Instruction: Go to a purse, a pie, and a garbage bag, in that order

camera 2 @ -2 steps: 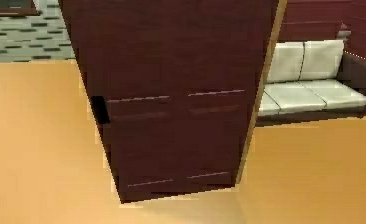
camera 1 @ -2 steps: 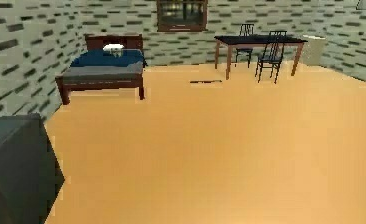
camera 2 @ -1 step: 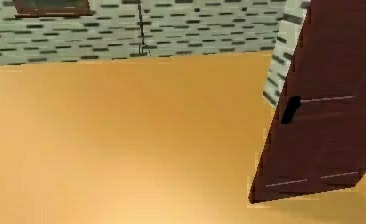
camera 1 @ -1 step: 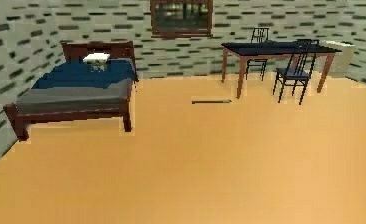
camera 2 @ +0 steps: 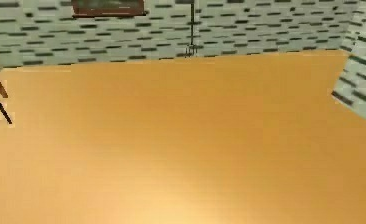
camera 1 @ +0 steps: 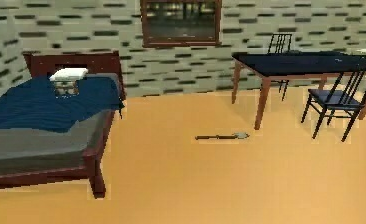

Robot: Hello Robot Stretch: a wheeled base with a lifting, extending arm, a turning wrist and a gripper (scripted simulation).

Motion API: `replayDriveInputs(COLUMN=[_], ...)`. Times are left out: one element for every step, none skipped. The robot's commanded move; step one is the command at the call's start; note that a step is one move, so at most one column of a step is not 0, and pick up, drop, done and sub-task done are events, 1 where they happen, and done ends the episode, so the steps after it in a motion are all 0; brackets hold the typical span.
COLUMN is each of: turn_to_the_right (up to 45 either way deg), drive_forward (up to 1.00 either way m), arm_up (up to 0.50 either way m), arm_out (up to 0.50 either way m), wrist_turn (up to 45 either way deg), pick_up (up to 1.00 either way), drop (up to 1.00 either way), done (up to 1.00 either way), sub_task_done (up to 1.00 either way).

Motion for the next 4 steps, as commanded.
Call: replayDriveInputs(turn_to_the_right=[0.0, 6.0, 0.0, -15.0], drive_forward=[1.00, 0.00, 0.05, 0.00], arm_up=[0.00, 0.00, 0.00, 0.00], arm_out=[0.00, 0.00, 0.00, 0.00], wrist_turn=[0.0, 0.0, 0.0, 0.0], pick_up=[0.00, 0.00, 0.00, 0.00], drop=[0.00, 0.00, 0.00, 0.00], done=[0.00, 0.00, 0.00, 0.00], sub_task_done=[0.00, 0.00, 0.00, 0.00])
